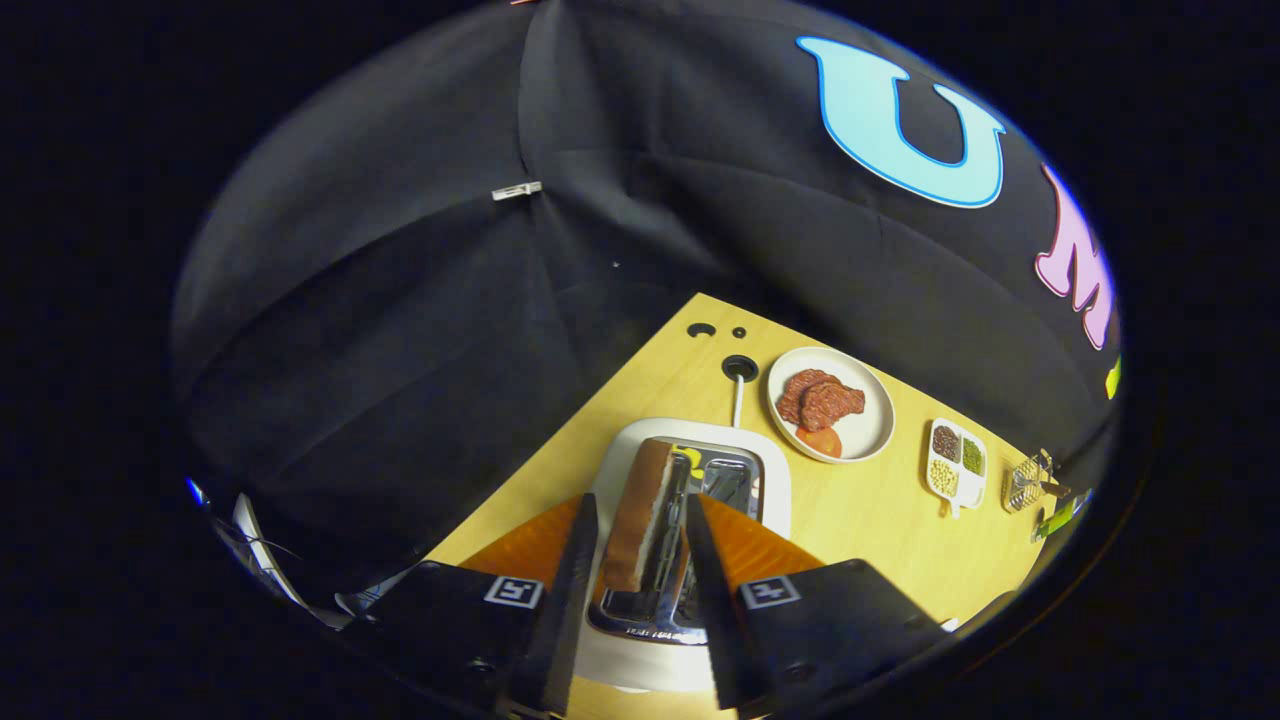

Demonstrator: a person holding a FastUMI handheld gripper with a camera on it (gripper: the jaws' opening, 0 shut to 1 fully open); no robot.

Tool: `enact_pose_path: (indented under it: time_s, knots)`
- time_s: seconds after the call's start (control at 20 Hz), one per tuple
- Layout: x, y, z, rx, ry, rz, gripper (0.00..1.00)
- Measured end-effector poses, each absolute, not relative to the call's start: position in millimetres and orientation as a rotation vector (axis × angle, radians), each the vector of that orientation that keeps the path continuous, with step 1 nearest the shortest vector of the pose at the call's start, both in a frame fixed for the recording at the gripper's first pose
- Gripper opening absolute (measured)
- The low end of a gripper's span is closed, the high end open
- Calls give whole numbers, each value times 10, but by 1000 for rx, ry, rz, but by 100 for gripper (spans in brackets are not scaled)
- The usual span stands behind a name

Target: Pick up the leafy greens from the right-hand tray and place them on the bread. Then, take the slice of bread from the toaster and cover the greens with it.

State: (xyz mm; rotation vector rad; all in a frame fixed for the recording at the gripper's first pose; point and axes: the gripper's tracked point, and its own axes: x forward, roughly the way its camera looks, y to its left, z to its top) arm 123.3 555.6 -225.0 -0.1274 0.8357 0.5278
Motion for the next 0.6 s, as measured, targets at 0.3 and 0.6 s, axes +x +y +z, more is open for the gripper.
enact_pose_path:
  time_s: [0.3,0.6]
  knots:
    - [1216,5523,-2391,-57,900,514,26]
    - [1237,5400,-2092,61,839,554,12]
